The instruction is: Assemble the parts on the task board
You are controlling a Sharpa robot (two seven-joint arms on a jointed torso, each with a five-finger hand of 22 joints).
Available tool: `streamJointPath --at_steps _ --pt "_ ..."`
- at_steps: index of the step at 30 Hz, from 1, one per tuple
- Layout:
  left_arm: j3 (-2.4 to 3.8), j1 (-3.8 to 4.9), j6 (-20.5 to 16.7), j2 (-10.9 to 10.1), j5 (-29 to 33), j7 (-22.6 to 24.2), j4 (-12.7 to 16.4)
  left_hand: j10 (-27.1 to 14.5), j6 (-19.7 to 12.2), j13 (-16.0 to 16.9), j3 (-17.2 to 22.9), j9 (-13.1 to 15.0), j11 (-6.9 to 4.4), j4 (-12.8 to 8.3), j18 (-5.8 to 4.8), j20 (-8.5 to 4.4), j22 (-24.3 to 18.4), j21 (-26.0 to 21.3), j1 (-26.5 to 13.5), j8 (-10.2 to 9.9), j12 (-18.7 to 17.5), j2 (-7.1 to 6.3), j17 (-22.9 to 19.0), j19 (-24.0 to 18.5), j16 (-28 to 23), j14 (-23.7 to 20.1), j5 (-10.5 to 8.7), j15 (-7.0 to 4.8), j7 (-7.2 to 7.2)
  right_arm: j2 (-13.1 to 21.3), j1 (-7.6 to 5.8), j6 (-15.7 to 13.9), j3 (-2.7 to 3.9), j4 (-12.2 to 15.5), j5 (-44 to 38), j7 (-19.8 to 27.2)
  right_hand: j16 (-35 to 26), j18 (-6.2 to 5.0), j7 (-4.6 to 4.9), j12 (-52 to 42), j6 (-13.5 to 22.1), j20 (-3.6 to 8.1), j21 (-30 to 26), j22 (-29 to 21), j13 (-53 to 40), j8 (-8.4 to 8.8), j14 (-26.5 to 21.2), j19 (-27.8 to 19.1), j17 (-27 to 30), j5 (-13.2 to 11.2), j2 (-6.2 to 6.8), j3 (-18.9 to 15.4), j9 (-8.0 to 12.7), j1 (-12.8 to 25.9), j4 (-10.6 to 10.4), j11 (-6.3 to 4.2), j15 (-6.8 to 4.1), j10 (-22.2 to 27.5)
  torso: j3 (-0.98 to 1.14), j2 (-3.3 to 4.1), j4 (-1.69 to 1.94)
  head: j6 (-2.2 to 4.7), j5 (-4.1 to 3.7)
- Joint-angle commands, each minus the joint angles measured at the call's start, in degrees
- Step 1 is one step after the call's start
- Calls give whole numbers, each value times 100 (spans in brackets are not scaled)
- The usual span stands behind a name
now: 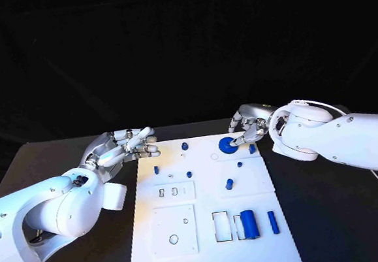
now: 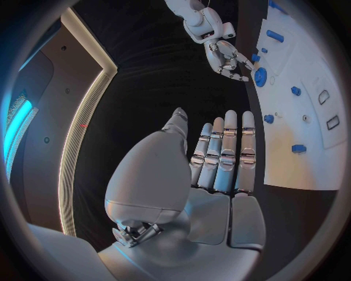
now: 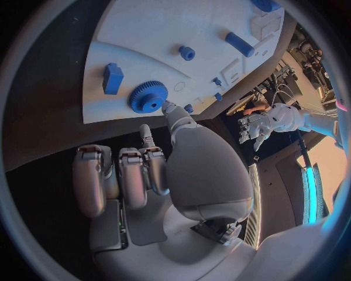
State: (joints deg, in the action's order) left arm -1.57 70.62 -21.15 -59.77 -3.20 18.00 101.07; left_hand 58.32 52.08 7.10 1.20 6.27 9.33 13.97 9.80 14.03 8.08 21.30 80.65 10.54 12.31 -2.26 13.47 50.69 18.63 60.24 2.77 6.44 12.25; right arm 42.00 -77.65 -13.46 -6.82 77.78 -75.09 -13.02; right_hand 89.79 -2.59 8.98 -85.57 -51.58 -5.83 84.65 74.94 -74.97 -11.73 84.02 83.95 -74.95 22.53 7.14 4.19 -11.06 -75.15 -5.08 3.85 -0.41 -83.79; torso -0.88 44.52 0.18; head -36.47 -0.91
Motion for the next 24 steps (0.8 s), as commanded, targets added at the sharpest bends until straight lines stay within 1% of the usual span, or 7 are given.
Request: streamJointPath --at_steps 1,4,6,9,12,24 --pt "5 8 92 7 -13 11 6 -42 8 -3 -9 -4 7 -32 71 25 -5 -39 23 -33 -39 50 5 -24 -26 -25 6 16 41 -87 16 132 -12 -70 -184 -244 21 71 -6 -41 50 -24 27 773 -918 -16 598 120 -1505 24 -7 -48 -11 -55 2 28 41 -211 -1 14 12 -8 -1" --pt "5 8 95 12 -13 11 1 -42 8 -3 -9 -4 7 -32 71 25 -5 -39 23 -33 -39 50 5 -24 -26 -25 6 16 41 -164 29 166 -20 -96 -257 -296 21 72 -3 -50 61 -27 31 779 -929 -21 598 124 -1505 22 -8 -53 -13 -61 3 30 44 -217 -2 17 19 -14 -1" --pt "5 8 97 15 -13 11 -2 -42 8 -3 -9 -4 7 -32 71 25 -5 -39 23 -33 -39 50 5 -24 -26 -25 6 16 41 -197 37 186 -23 -106 -286 -312 21 72 -3 -50 61 -27 31 779 -929 -21 598 124 -1505 22 -8 -53 -13 -61 3 30 44 -217 1 11 10 -28 11" --pt "5 8 101 18 -13 9 -3 -42 8 -3 -9 -4 7 -32 71 25 -5 -39 23 -33 -39 50 5 -24 -26 -25 6 16 41 -238 49 212 -26 -115 -320 -329 21 72 1 -50 75 -31 30 778 -928 -27 598 122 -1505 20 -9 -58 -16 -67 3 34 48 -214 2 11 11 -40 16" --pt "5 8 102 19 -13 9 -3 -42 8 -3 -9 -4 7 -32 71 25 -5 -39 23 -33 -39 50 5 -24 -26 -25 6 16 41 -264 56 228 -29 -134 -361 -340 21 73 4 -51 87 -33 34 784 -930 -29 598 125 -1505 17 -11 -61 -17 -71 3 37 50 -213 2 6 4 -46 20" --pt "5 8 106 14 -13 4 5 -42 8 -3 -9 -4 7 -32 71 25 -5 -39 23 -33 -39 50 5 -24 -26 -25 6 16 41 -293 85 327 -43 -210 -439 -365 21 83 10 -74 105 -40 61 825 -960 -46 598 150 -1505 15 -33 -62 -24 -85 0 44 58 -230 11 9 5 -63 39"
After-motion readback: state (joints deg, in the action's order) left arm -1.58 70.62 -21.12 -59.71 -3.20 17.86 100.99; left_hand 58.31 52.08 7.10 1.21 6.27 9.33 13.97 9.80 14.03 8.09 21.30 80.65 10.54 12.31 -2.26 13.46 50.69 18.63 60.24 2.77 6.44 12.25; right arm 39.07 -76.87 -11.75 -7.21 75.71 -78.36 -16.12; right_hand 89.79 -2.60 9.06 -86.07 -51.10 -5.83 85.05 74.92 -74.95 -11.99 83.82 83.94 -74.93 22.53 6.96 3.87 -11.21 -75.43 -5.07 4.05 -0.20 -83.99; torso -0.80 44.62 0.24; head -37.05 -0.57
